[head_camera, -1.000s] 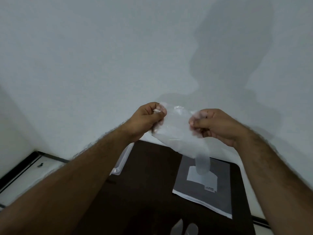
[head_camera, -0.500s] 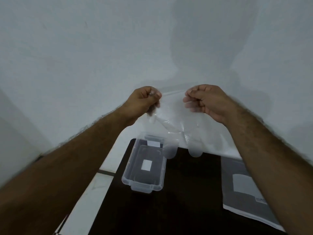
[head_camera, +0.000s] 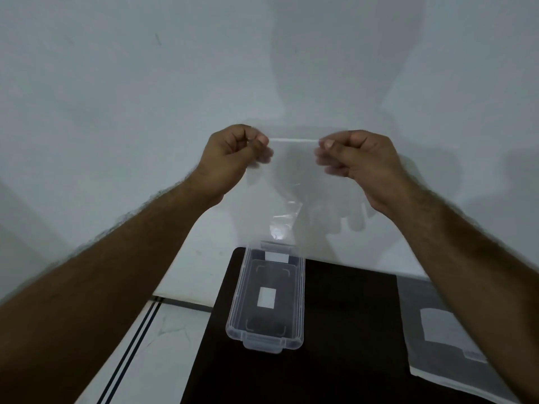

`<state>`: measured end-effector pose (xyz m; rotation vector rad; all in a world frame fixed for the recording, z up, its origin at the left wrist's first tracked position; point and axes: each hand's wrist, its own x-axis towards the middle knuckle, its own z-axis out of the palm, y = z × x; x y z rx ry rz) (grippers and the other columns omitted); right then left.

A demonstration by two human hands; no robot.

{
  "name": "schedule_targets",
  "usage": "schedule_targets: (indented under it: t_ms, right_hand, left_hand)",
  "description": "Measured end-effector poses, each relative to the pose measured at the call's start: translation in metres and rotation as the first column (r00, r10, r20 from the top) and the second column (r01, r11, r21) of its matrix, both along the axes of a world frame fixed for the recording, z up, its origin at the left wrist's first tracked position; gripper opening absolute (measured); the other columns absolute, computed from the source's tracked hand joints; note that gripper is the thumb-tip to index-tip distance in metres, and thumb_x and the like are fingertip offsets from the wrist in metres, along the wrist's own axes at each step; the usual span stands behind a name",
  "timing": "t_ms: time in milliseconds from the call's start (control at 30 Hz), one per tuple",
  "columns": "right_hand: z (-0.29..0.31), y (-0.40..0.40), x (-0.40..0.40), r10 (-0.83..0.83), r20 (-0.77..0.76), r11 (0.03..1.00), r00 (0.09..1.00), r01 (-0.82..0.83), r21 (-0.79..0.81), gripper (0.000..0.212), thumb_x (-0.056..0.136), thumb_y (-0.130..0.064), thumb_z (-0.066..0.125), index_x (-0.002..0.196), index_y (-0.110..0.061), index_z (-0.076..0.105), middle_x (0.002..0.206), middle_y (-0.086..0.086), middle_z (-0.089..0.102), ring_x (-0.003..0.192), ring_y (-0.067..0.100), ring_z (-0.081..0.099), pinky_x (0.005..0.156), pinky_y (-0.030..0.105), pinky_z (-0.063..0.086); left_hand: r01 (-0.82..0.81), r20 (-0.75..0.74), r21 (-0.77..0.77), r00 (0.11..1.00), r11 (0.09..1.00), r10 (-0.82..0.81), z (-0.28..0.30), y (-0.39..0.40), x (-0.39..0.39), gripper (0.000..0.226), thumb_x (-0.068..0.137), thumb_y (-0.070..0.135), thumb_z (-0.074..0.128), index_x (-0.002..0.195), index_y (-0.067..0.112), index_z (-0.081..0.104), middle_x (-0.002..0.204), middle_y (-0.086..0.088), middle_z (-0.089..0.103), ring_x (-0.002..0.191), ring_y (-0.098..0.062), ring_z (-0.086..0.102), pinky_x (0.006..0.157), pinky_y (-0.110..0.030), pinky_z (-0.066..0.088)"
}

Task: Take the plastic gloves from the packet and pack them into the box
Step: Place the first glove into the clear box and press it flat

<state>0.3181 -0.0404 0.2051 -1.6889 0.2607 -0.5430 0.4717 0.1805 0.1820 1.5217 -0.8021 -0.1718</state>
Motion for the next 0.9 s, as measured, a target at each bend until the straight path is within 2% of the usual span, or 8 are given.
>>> schedule_targets:
  t_ms: [133, 267, 400, 433, 533, 700, 800, 900]
  right_hand:
    - [-0.016, 0.007, -0.024, 0.049, 0.083, 0.994, 0.995, -0.04, -0.101, 0.01, 0.097, -0.011, 0.076, 0.105, -0.013, 0.081, 0.102, 0.006, 0.084, 0.1, 0.024, 0.08, 0.089, 0.032, 0.064]
    - [-0.068, 0.007, -0.032, 0.091, 0.028, 0.977, 0.996, -0.083, -0.195, 0.013, 0.094, -0.006, 0.078, 0.103, -0.015, 0.083, 0.1, -0.005, 0.085, 0.096, 0.008, 0.078, 0.09, 0.019, 0.058]
    - [-0.128, 0.005, -0.03, 0.155, -0.098, 0.953, 0.983, -0.175, -0.248, 0.016, 0.094, -0.009, 0.079, 0.108, -0.016, 0.084, 0.107, -0.009, 0.084, 0.107, 0.006, 0.077, 0.1, 0.021, 0.057]
    - [-0.144, 0.005, -0.028, 0.165, -0.14, 0.944, 0.976, -0.198, -0.266, 0.017, 0.094, -0.011, 0.08, 0.108, -0.019, 0.084, 0.109, -0.011, 0.083, 0.111, 0.004, 0.076, 0.105, 0.023, 0.055]
    - [-0.195, 0.004, -0.026, 0.219, -0.269, 0.896, 0.938, -0.303, -0.324, 0.019, 0.094, -0.015, 0.082, 0.111, -0.023, 0.084, 0.117, -0.013, 0.081, 0.118, 0.003, 0.072, 0.112, 0.031, 0.053]
    - [-0.254, 0.005, -0.023, 0.268, -0.493, 0.696, 0.828, -0.52, -0.496, 0.019, 0.099, -0.028, 0.076, 0.117, -0.025, 0.083, 0.121, -0.014, 0.079, 0.116, 0.009, 0.071, 0.106, 0.042, 0.054]
    - [-0.281, 0.006, -0.022, 0.259, -0.63, 0.574, 0.732, -0.641, -0.51, 0.019, 0.101, -0.036, 0.067, 0.115, -0.03, 0.08, 0.123, -0.014, 0.078, 0.116, 0.003, 0.066, 0.113, 0.048, 0.046]
    - [-0.305, 0.007, -0.02, 0.262, -0.726, 0.319, 0.636, -0.767, -0.557, 0.024, 0.103, -0.034, 0.063, 0.122, -0.03, 0.076, 0.132, -0.01, 0.073, 0.128, 0.01, 0.062, 0.124, 0.058, 0.029]
  left_hand:
    - [0.014, 0.271, 0.018, 0.962, 1.0, -0.019, -0.006, 0.019, -0.015, 0.011, 0.106, 0.008, 0.066, 0.104, -0.001, 0.072, 0.092, -0.012, 0.08, 0.089, -0.024, 0.077, 0.086, -0.03, 0.059]
    - [-0.029, 0.442, 0.162, 0.896, 0.986, -0.046, -0.048, 0.036, -0.024, 0.01, 0.104, 0.013, 0.07, 0.102, 0.006, 0.077, 0.096, 0.001, 0.08, 0.091, -0.016, 0.076, 0.085, -0.028, 0.058]
    - [-0.041, 0.399, 0.401, 0.907, 0.915, -0.135, -0.11, 0.046, -0.024, 0.015, 0.106, 0.029, 0.069, 0.11, 0.018, 0.078, 0.109, 0.013, 0.079, 0.103, -0.006, 0.074, 0.085, -0.017, 0.051]
    - [-0.046, 0.391, 0.453, 0.907, 0.89, -0.152, -0.127, 0.048, -0.024, 0.019, 0.106, 0.033, 0.067, 0.113, 0.02, 0.078, 0.113, 0.011, 0.079, 0.105, -0.005, 0.073, 0.086, -0.02, 0.053]
    - [-0.033, 0.362, 0.612, 0.9, 0.79, -0.243, -0.176, 0.054, -0.023, 0.038, 0.103, 0.042, 0.06, 0.124, 0.016, 0.078, 0.123, 0.001, 0.08, 0.11, -0.019, 0.074, 0.093, -0.032, 0.058]
    - [0.004, 0.35, 0.779, 0.827, 0.627, -0.44, -0.243, 0.06, -0.018, 0.031, 0.104, 0.036, 0.06, 0.126, 0.02, 0.076, 0.126, 0.0, 0.078, 0.114, -0.021, 0.071, 0.101, -0.042, 0.056]
    - [0.017, 0.354, 0.845, 0.732, 0.535, -0.582, -0.274, 0.061, -0.013, 0.03, 0.105, 0.039, 0.055, 0.121, 0.022, 0.075, 0.123, 0.0, 0.078, 0.119, -0.023, 0.069, 0.111, -0.046, 0.049]
    - [0.005, 0.389, 0.87, 0.607, 0.492, -0.693, -0.296, 0.06, -0.01, 0.022, 0.101, 0.036, 0.062, 0.113, 0.024, 0.076, 0.121, 0.001, 0.078, 0.128, -0.023, 0.067, 0.12, -0.049, 0.038]
